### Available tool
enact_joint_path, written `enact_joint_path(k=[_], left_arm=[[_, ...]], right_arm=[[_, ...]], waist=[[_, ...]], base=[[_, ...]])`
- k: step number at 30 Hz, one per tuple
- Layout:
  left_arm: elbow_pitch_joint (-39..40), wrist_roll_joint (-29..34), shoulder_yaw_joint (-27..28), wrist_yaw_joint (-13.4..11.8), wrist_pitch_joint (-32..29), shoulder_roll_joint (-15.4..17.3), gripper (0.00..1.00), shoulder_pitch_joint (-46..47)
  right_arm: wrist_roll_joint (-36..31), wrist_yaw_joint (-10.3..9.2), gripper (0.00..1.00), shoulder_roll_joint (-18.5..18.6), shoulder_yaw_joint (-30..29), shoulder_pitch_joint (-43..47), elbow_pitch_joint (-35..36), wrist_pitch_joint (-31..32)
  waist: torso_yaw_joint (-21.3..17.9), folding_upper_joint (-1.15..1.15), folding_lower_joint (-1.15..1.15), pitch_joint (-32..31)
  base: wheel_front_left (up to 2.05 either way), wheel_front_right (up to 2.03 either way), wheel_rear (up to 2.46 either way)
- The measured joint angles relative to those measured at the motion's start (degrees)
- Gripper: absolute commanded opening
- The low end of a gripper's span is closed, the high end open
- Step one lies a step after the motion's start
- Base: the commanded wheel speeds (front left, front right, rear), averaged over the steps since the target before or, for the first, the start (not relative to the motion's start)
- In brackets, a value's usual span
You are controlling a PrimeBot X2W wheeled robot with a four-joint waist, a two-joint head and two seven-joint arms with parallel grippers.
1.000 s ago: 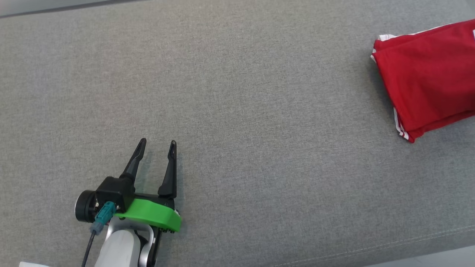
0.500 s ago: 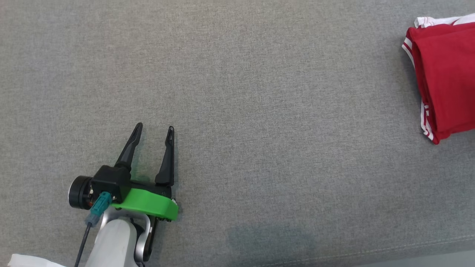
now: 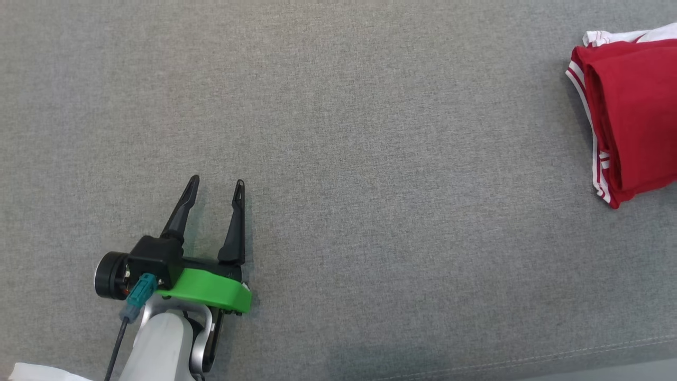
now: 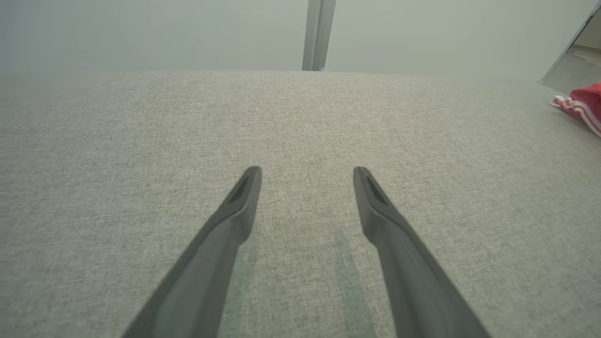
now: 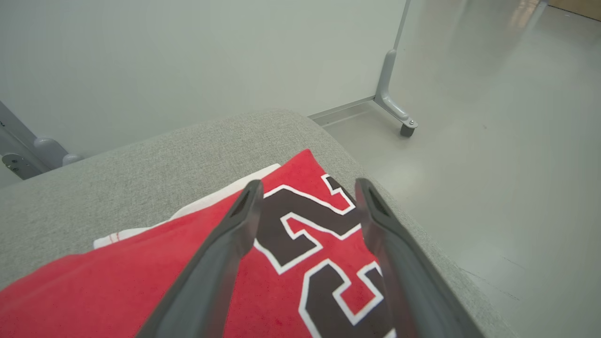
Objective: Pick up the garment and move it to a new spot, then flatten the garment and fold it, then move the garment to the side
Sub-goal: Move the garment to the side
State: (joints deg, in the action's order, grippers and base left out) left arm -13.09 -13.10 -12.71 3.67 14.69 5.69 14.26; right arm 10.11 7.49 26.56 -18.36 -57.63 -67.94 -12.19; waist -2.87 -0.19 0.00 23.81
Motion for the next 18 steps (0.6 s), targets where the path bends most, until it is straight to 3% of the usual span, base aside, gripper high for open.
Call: enact_joint_path(k=[9,18], left_arm=[[-0.1,-1.9,1.0,-0.6,0.1,-0.6,1.0,-0.6],[-0.3,-4.0,4.2,-2.2,0.3,-1.4,1.0,-3.6]], right_arm=[[1.1,0.0,1.0,-2.0,9.2,1.6,7.0,-1.8],[9.1,0.0,1.0,-4.0,20.8,8.9,18.7,-2.1]], waist=[[-0.7,0.0,0.0,-5.1],[-1.0,0.0,0.0,-12.3]], base=[[0.0,0.0,0.0],[0.0,0.0,0.0]])
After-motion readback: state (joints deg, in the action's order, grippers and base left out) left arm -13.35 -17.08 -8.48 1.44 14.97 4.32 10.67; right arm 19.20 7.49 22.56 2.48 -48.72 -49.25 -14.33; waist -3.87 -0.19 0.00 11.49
